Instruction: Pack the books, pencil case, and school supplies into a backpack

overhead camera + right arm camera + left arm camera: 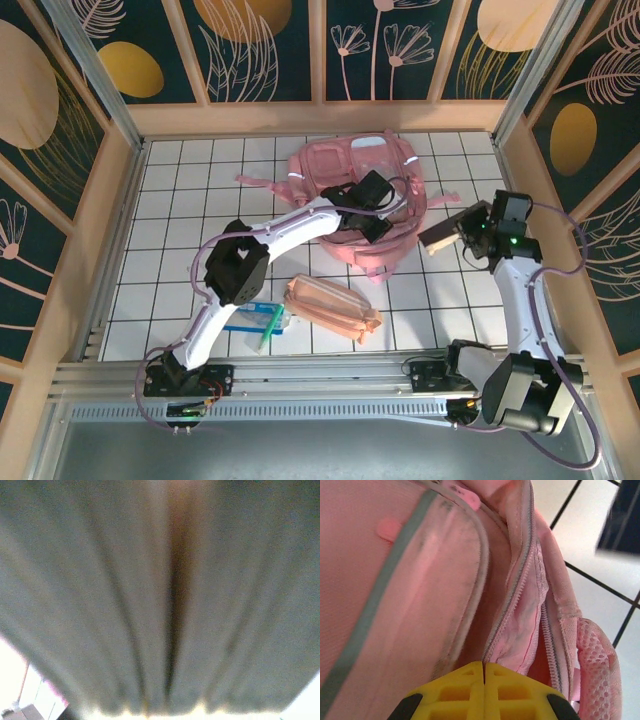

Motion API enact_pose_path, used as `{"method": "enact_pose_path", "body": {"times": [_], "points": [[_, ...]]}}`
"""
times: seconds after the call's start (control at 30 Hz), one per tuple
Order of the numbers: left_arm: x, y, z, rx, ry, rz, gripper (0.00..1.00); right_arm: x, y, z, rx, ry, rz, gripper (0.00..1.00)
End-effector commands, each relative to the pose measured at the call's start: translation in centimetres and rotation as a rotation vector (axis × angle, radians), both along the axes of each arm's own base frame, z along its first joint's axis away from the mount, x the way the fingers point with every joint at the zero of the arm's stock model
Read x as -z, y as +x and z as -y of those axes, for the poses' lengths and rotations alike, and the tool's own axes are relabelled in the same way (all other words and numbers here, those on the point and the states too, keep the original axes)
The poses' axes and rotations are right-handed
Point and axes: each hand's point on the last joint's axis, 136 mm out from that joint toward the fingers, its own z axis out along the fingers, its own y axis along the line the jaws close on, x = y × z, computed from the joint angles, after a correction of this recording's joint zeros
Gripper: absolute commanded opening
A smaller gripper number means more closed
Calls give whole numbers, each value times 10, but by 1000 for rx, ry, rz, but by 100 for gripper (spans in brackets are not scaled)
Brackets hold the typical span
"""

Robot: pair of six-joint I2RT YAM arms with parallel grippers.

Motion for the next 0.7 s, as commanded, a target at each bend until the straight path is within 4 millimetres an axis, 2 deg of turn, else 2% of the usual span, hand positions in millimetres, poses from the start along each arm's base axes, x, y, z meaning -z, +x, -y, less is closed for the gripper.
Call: {"method": "enact_pose_path", "body": {"times": [0.0,0.13,0.2,0.37,0.5,0.67], "points": [[-110,31,-11,-91,-82,283,0,-14,-4,-40,-228,85,116,0],[-189,52,-22,-170,-133,490,0,-31,-8,-83,-436,168,214,0],[-222,62,-29,-217,-141,574,0,-34,-11,-102,-514,233,239,0],[-289,76,-43,-313,-160,741,0,-38,-14,-141,-668,343,294,0],[-319,73,-44,-315,-192,811,0,-35,-6,-153,-686,395,291,0],[-331,64,-39,-296,-239,833,0,-26,19,-158,-609,493,280,0]]}}
